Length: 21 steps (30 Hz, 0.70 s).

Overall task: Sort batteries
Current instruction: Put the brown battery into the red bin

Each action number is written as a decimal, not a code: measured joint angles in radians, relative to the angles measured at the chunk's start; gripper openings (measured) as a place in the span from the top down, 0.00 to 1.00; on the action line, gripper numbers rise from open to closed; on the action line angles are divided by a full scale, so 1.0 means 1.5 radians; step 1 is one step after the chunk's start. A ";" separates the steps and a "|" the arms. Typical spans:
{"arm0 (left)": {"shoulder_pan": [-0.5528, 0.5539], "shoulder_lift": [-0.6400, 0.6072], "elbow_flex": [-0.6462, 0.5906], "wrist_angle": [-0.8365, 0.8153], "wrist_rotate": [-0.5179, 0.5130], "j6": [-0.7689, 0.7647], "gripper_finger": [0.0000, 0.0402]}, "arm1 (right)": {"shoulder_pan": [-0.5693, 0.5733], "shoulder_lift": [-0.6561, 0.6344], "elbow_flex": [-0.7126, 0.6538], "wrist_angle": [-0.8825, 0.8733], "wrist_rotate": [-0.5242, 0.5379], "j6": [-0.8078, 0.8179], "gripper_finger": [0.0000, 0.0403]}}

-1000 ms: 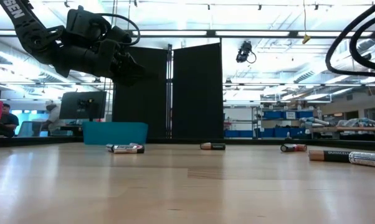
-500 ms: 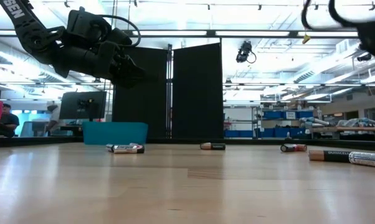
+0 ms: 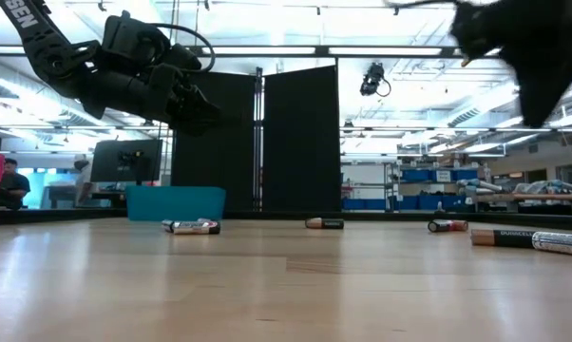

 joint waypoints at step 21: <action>-0.035 0.000 0.000 -0.062 0.003 -0.022 0.99 | -0.235 0.004 -0.229 0.623 -0.107 -0.513 0.95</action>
